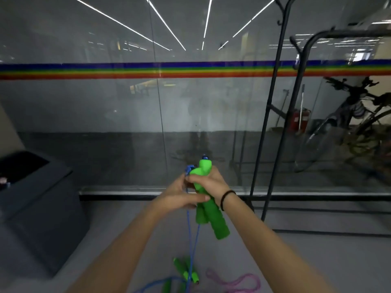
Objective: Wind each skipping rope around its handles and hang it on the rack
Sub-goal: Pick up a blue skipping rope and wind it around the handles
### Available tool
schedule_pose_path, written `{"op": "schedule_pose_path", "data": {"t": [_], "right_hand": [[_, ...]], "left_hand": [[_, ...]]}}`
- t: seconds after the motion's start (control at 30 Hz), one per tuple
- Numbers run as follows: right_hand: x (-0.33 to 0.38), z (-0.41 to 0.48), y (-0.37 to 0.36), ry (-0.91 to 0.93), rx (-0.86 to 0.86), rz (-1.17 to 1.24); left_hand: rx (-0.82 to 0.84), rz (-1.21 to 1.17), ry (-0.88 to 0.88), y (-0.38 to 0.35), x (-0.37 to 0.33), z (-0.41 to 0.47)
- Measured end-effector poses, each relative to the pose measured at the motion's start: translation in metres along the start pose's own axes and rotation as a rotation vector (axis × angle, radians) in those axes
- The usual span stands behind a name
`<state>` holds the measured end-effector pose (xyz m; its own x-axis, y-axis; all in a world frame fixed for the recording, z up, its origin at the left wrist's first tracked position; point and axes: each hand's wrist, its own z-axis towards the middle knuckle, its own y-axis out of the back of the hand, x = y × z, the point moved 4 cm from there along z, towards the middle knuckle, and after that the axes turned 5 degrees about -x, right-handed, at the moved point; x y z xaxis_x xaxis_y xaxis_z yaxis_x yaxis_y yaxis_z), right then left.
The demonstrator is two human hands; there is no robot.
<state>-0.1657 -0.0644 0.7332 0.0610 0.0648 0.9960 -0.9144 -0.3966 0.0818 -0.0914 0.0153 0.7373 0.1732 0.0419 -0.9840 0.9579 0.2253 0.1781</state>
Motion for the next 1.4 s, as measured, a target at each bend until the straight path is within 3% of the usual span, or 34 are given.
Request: {"op": "schedule_pose_path", "data": {"t": [0.2,0.4,0.53,0.63,0.7,0.8,0.87,0.9,0.93,1.03,1.1,1.23,1.4], "right_hand": [[0.155,-0.013,0.001,0.0,-0.018,0.086],[0.252,-0.026,-0.001,-0.016,-0.124,0.239],[0.298,-0.036,0.006,0.034,-0.144,0.037],[0.326,-0.048,0.017,0.021,0.068,-0.221],[0.341,-0.052,0.034,0.021,0.101,-0.379],[0.361,-0.051,0.066,0.224,-0.214,-0.513],[0.365,-0.053,0.077,0.363,-0.376,-0.462],[0.363,-0.052,0.077,0.387,-0.378,-0.365],[0.359,-0.05,0.075,0.385,-0.309,-0.22],[0.34,-0.047,0.051,0.304,0.114,0.216],[0.332,-0.052,0.037,0.284,0.291,0.362],[0.329,-0.057,0.026,0.262,0.272,0.341],[0.331,-0.059,0.017,0.32,0.242,0.107]], "left_hand": [[-0.075,-0.02,-0.022,0.028,-0.147,-0.02],[-0.115,0.052,-0.078,0.036,-0.245,-0.039],[-0.157,0.119,-0.104,0.045,-0.294,-0.05],[-0.123,0.099,-0.097,0.057,-0.314,-0.058],[-0.062,0.138,-0.061,0.067,-0.321,-0.061],[0.033,0.198,-0.027,0.081,-0.33,-0.062],[0.08,0.213,-0.036,0.086,-0.34,-0.062],[0.101,0.233,-0.039,0.089,-0.344,-0.062],[0.126,0.254,-0.042,0.091,-0.348,-0.062],[0.206,0.26,-0.024,0.093,-0.356,-0.064],[0.258,0.274,-0.003,0.092,-0.359,-0.067],[0.357,0.335,0.046,0.091,-0.355,-0.074],[0.395,0.239,0.082,0.086,-0.342,-0.074]]}}
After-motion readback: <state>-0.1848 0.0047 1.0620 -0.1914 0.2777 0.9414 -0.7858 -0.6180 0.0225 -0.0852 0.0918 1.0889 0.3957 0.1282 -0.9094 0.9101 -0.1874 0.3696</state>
